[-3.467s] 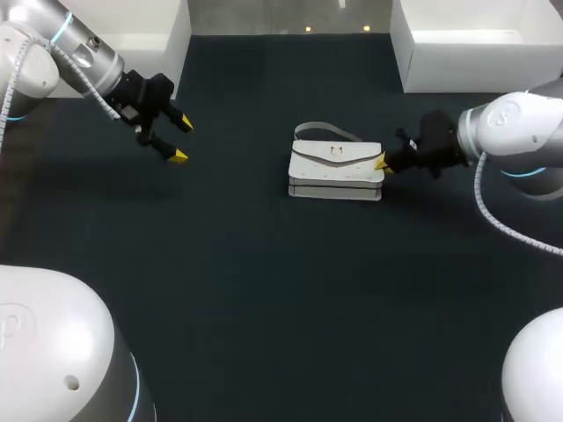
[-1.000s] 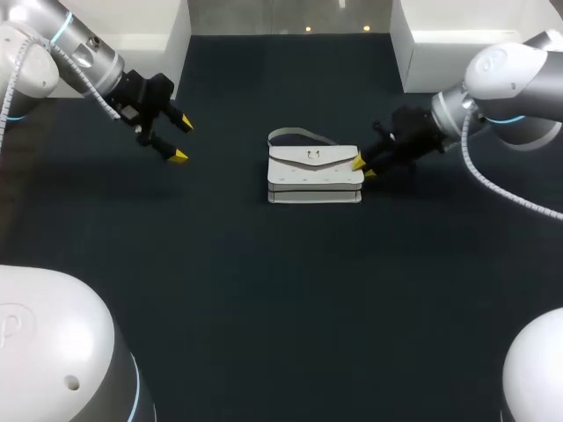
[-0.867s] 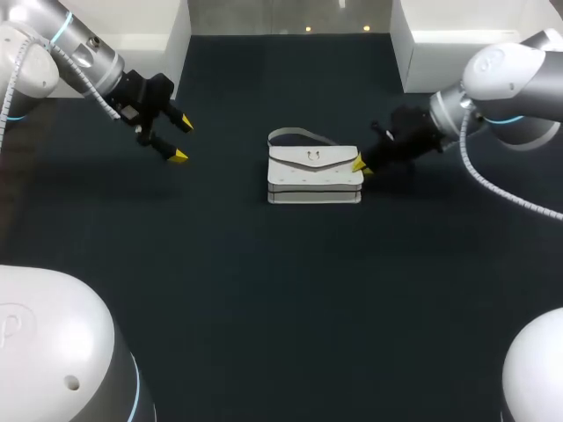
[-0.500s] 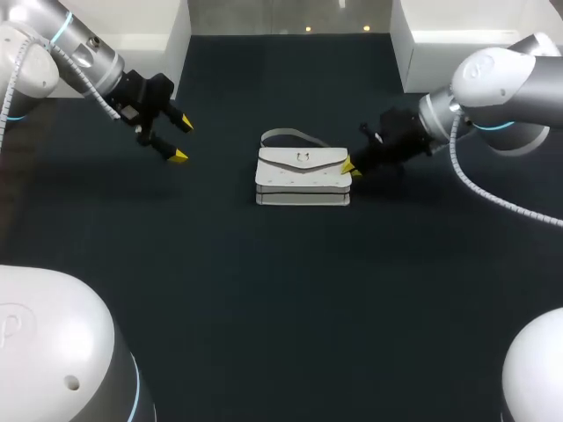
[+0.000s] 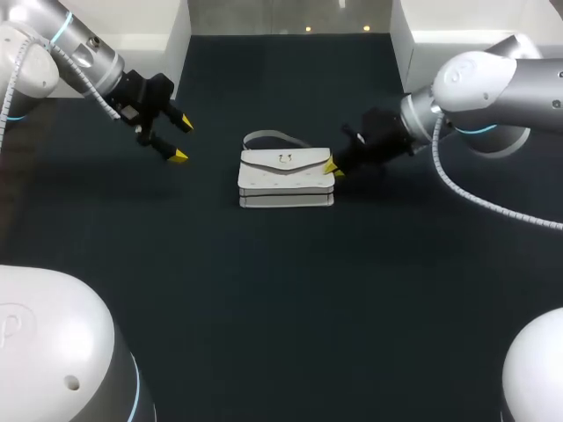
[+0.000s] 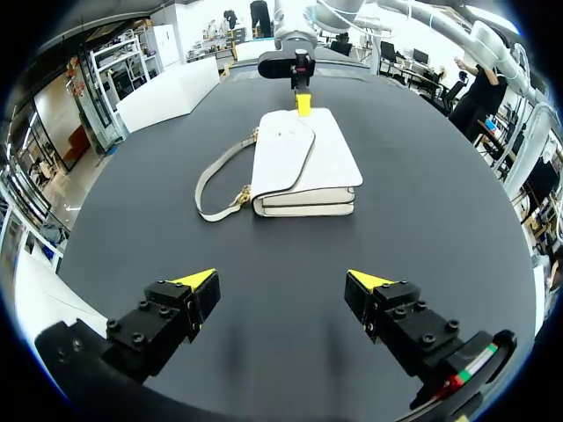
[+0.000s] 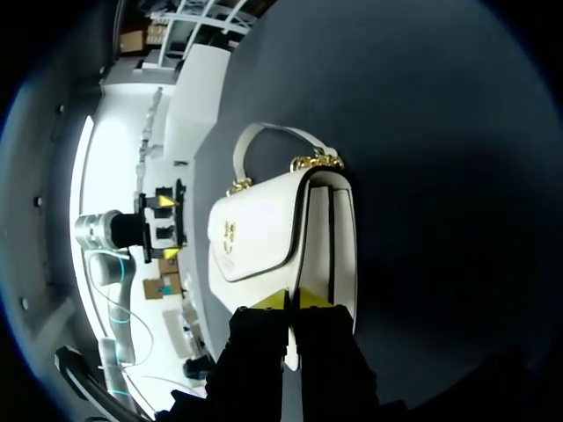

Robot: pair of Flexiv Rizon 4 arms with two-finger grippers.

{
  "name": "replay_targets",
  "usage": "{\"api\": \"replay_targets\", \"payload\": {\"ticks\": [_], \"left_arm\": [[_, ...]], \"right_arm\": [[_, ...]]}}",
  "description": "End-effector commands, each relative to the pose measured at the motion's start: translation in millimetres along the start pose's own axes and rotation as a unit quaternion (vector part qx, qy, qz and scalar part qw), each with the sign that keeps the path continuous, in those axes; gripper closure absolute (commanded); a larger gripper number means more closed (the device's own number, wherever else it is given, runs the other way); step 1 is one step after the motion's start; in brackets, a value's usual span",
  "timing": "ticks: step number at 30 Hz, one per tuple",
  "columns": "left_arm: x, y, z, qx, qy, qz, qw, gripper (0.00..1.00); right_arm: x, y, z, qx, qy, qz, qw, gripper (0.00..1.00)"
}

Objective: Pick up the bag, open it, inspect its contents, close it, and place it on the opposite side

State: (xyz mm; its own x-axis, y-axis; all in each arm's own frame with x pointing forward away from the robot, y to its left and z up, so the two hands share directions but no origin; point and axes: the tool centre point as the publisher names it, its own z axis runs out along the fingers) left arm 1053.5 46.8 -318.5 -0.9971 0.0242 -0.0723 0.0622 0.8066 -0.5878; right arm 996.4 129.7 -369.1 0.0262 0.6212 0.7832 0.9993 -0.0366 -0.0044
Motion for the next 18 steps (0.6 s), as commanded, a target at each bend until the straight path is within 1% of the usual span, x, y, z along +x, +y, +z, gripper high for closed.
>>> {"api": "replay_targets", "payload": {"ticks": [1,11,14,15,16,17,18], "left_arm": [[-0.4,0.6,1.0,0.001,0.0,0.0,1.0,0.0],[-0.4,0.6,1.0,0.001,0.0,0.0,1.0,0.0],[-0.4,0.6,1.0,0.001,0.0,0.0,1.0,0.0],[-0.4,0.6,1.0,0.001,0.0,0.0,1.0,0.0],[-0.4,0.6,1.0,0.001,0.0,0.0,1.0,0.0],[-0.4,0.6,1.0,0.001,0.0,0.0,1.0,0.0],[-0.4,0.6,1.0,0.001,0.0,0.0,1.0,0.0]], "right_arm": [[3.5,0.4,8.1,-0.001,-0.003,-0.001,1.0,1.0],[4.8,-0.1,9.6,-0.004,-0.001,0.0,1.0,1.0],[3.6,0.0,7.0,-0.005,-0.001,0.002,1.0,1.0],[3.0,0.1,5.7,-0.006,-0.001,0.003,1.0,0.78],[2.4,0.1,4.3,-0.007,-0.002,0.004,1.0,0.52],[1.8,0.1,1.9,-0.007,-0.004,0.006,1.0,0.0],[1.4,0.2,-0.4,-0.007,-0.005,0.007,1.0,0.0]]}}
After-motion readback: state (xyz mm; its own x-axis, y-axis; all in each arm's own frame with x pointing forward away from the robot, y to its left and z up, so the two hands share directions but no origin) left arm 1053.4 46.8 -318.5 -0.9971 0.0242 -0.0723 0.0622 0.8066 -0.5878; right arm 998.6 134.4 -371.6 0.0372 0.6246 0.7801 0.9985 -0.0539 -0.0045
